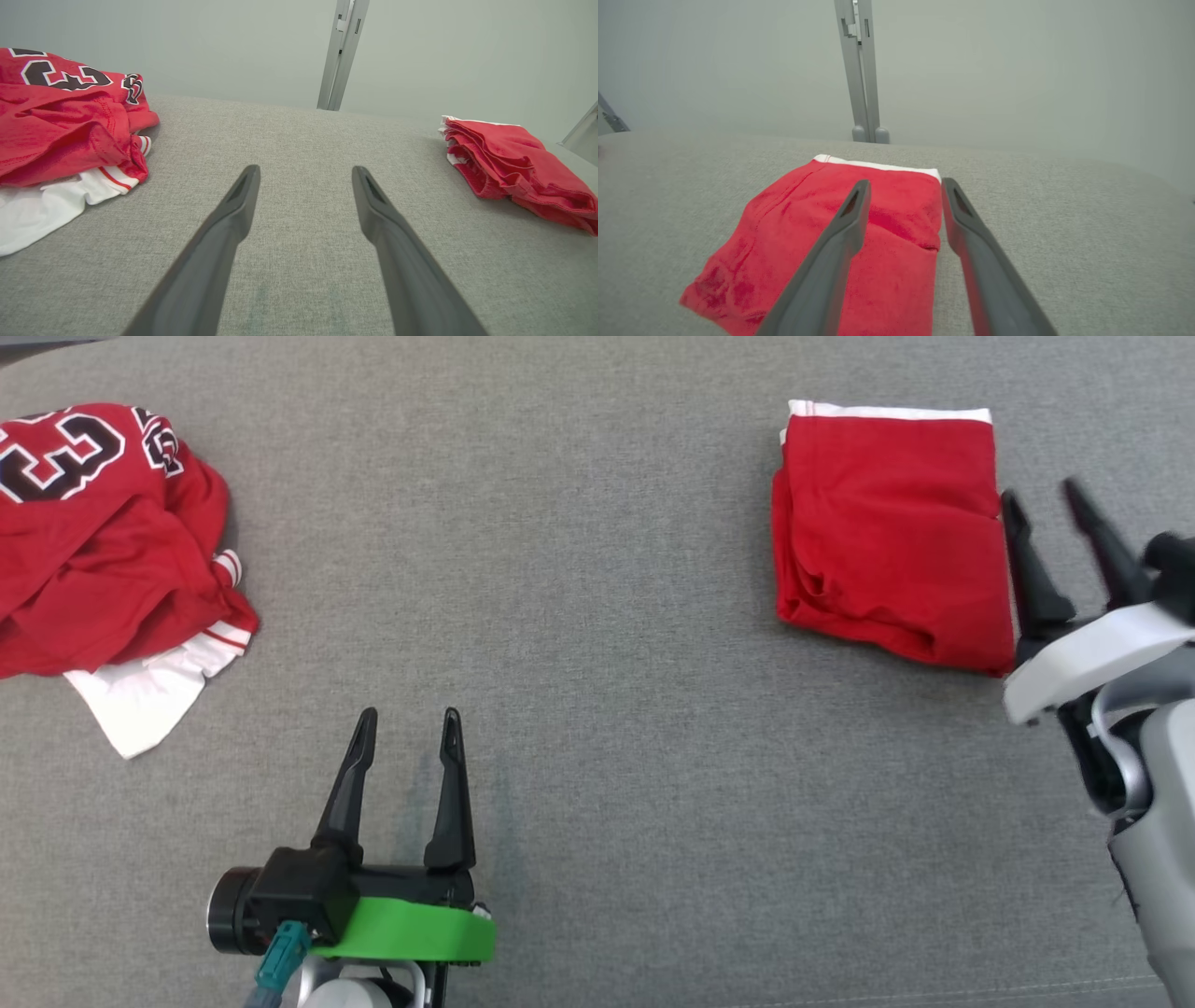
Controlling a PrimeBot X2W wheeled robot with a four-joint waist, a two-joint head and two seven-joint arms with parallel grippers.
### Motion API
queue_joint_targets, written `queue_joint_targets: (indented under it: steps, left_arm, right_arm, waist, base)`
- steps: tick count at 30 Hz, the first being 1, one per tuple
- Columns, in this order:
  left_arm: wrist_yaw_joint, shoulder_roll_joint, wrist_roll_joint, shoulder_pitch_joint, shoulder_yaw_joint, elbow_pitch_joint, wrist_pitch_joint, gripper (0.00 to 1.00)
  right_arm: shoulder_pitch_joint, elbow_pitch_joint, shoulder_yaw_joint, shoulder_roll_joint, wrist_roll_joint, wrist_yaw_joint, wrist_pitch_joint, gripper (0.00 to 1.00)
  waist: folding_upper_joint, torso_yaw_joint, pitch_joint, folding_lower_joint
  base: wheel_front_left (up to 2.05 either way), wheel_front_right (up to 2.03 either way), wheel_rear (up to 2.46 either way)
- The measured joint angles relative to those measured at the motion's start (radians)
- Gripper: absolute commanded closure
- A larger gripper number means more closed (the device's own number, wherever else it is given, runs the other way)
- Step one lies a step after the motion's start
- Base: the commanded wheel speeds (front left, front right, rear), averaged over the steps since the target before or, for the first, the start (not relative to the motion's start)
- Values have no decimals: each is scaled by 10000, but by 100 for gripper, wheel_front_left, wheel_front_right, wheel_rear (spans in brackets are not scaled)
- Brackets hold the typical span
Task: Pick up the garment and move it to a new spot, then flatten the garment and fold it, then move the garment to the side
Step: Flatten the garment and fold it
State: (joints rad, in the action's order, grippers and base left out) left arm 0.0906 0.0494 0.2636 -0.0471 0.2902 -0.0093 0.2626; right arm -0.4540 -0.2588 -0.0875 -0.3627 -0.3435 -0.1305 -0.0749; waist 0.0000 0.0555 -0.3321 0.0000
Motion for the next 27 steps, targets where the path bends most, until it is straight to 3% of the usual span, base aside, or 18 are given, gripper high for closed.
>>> queue_joint_targets:
  steps: [1, 8, 14, 21, 22, 23, 24, 25, 27]
  left_arm:
    - [-19, 0, 0, -13, 12, 8, 0, 0]
    - [-27, 0, 0, -97, 38, 113, 0, 0]
    - [23, 0, 104, -82, 4, 165, 0, 0]
    - [77, 0, 173, 161, -288, 196, 0, 0]
    - [77, 0, 173, 253, -347, 221, 0, 0]
    - [77, 0, 173, 334, -405, 244, -2, 0]
    - [75, 0, 171, 440, -481, 276, 0, 0]
    - [69, 0, 171, 546, -577, 291, 0, 0]
    - [54, 0, 146, 719, -706, 332, -2, 0]
  right_arm:
    - [-3, -236, -205, -23, 247, -6, 13, 100]
    - [-547, -1839, -1655, 249, 727, -8, -290, 100]
    - [-756, -2734, -3243, 752, 441, -8, -604, 100]
    - [-515, -2652, -3791, 734, 104, -10, -1289, 100]
    - [-395, -2512, -3693, 727, 79, -10, -1390, 73]
    - [-259, -2382, -3565, 719, 79, -10, -1461, 52]
    - [-48, -2215, -3367, 702, 79, -10, -1542, 21]
    - [200, -2019, -3101, 683, 79, -10, -1593, 0]
    - [742, -1634, -2485, 656, 77, -8, -1709, 0]
  waist:
    - [0, 30, -44, 0]
    - [0, 348, -228, 0]
    - [0, 557, -34, 0]
    - [0, 544, 572, 0]
    - [0, 521, 689, 0]
    - [0, 500, 789, 0]
    - [0, 472, 929, 0]
    - [0, 443, 1073, 0]
    - [0, 392, 1351, 0]
  base:
    - [0, 0, 0]
    - [0, 0, 0]
    - [0, 0, 0]
    - [0, 0, 0]
    - [0, 0, 0]
    - [0, 0, 0]
    - [0, 0, 0]
    - [0, 0, 0]
    - [0, 0, 0]
